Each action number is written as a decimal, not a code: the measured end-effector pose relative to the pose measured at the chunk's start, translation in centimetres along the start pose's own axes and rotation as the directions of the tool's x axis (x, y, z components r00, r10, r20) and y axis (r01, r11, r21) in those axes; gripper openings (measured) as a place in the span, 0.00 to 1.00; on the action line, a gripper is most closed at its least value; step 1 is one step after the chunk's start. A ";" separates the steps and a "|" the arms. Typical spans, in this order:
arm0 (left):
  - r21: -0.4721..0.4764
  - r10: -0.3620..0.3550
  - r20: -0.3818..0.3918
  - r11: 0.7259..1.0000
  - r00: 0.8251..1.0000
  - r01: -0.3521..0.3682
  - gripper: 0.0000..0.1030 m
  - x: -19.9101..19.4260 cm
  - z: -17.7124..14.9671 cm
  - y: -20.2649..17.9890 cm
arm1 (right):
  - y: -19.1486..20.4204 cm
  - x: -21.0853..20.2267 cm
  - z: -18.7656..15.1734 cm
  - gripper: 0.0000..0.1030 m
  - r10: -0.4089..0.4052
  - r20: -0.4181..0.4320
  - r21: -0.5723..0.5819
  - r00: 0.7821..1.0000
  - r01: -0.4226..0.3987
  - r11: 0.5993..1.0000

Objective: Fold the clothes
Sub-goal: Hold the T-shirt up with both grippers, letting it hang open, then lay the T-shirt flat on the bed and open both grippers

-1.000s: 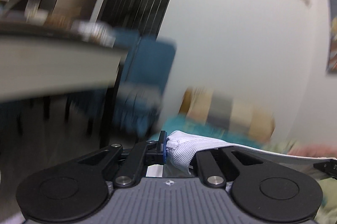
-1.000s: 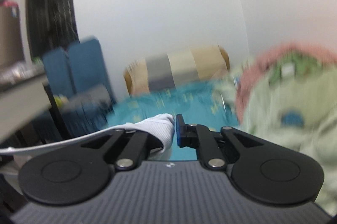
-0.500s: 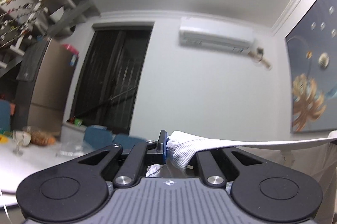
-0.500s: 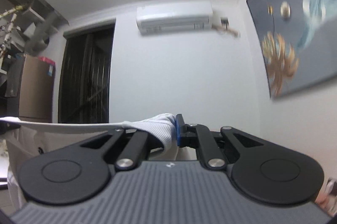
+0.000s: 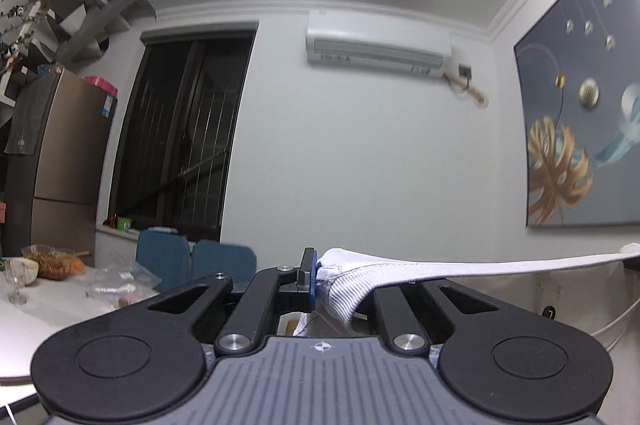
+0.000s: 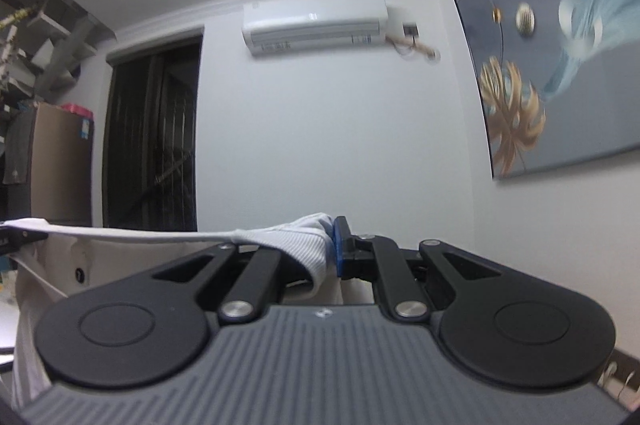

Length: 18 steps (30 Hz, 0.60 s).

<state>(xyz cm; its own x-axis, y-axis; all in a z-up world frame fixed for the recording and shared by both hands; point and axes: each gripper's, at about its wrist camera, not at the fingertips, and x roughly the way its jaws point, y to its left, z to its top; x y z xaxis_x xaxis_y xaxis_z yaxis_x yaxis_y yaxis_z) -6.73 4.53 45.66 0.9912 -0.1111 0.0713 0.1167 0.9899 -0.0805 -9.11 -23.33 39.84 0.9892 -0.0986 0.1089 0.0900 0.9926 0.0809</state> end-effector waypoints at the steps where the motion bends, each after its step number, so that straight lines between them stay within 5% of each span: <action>1: 0.001 0.007 -0.020 1.000 1.000 -0.007 0.08 2.0 -1.7 0.2 | -0.2 1.5 -1.3 0.08 -0.006 -0.022 0.002 1.000 0.006 1.000; 9: -0.001 0.084 -0.185 0.996 0.979 -0.085 0.09 20.7 -16.5 1.7 | -0.9 17.7 -14.6 0.09 -0.069 -0.195 -0.015 0.978 0.067 0.998; 18: 0.085 0.161 -0.370 0.987 0.915 -0.139 0.12 44.2 -42.3 2.0 | -3.1 40.3 -37.8 0.09 -0.140 -0.405 -0.059 0.904 0.127 0.990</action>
<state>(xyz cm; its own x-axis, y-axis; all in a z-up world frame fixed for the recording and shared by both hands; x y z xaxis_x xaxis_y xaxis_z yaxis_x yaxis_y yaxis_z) 39.88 -2.15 6.56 0.9486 0.0249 -0.3155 -0.0279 0.9996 -0.0050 34.84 -27.76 6.50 0.9282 -0.1994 -0.3140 0.2212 0.9746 0.0350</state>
